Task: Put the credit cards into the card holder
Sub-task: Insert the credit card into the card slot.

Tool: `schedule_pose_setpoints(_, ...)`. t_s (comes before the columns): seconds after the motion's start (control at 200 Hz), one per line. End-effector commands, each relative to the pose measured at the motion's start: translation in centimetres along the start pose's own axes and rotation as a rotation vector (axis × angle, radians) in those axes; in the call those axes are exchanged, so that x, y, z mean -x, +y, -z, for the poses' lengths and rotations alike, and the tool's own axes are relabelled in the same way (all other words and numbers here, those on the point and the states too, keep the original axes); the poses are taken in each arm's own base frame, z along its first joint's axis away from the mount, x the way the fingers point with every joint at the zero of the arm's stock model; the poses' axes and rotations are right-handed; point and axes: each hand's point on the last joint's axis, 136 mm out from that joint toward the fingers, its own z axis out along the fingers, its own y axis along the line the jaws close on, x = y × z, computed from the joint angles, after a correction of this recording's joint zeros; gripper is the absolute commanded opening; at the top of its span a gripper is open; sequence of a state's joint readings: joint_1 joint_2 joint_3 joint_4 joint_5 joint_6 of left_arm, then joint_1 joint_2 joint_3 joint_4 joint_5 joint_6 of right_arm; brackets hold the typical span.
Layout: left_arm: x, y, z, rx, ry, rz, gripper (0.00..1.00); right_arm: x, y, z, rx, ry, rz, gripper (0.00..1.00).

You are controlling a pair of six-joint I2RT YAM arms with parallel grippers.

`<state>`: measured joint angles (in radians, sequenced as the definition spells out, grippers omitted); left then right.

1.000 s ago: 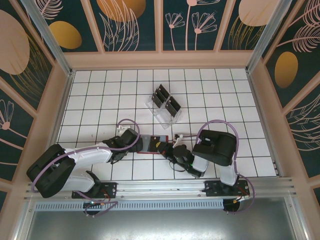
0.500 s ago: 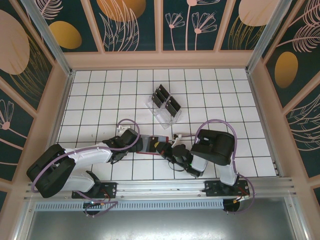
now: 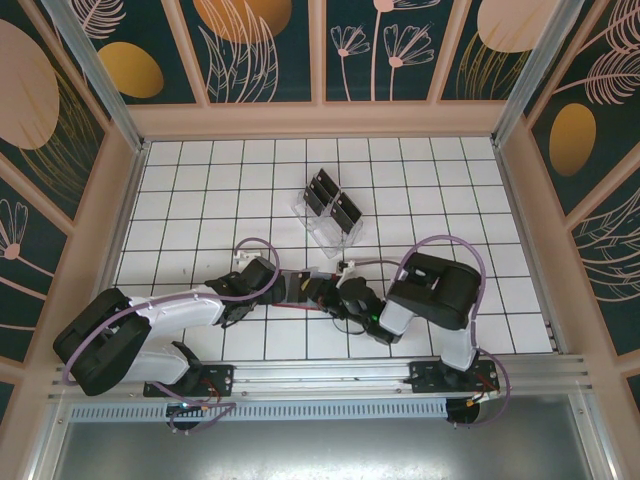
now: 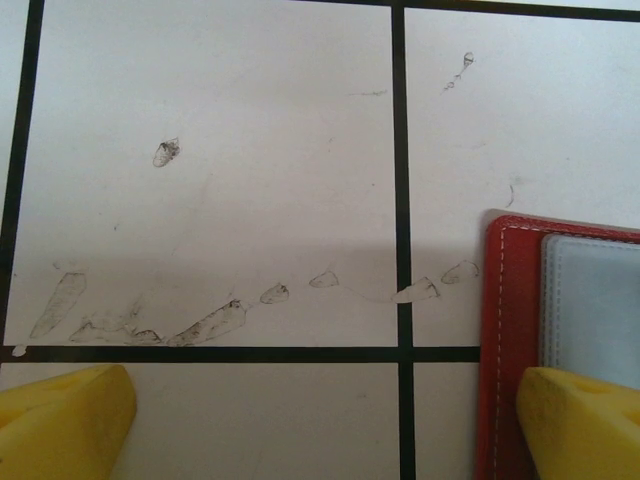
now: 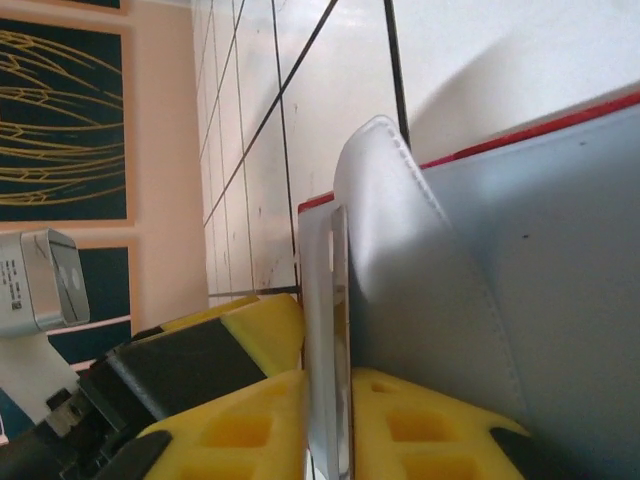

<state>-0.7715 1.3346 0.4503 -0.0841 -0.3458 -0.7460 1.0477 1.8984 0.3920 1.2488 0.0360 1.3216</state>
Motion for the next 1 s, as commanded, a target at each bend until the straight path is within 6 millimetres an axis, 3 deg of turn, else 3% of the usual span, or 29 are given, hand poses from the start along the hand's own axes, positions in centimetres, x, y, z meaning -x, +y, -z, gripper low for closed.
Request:
schedule_pose_setpoints(0.0, -1.6, 0.4, -0.1, 0.0, 0.064, 0.005, 0.98, -0.3, -3.1, 0.0, -0.169, 0.062, 0.068, 0.29)
schedule_pose_setpoints(0.155, -0.8, -0.2, 0.4, -0.016, 0.05, 0.015, 0.99, 0.1, -3.0, -0.1, -0.228, 0.092, 0.121, 0.4)
schedule_pose_setpoints(0.425, 0.4, -0.3, 1.4, -0.019, 0.015, 0.042, 0.98, 0.9, -2.6, 0.0, -0.35, 0.111, 0.263, 0.47)
schedule_pose_setpoints(0.681, 0.3, 0.7, 1.5, 0.022, 0.007, 0.065, 0.98, 1.9, -1.5, 0.3, -0.393, 0.095, 0.337, 0.48)
schedule_pose_setpoints(0.996, -0.1, 2.3, 1.7, 0.073, -0.015, 0.104, 0.98, 2.1, -1.8, -0.2, -0.405, 0.099, 0.339, 0.44)
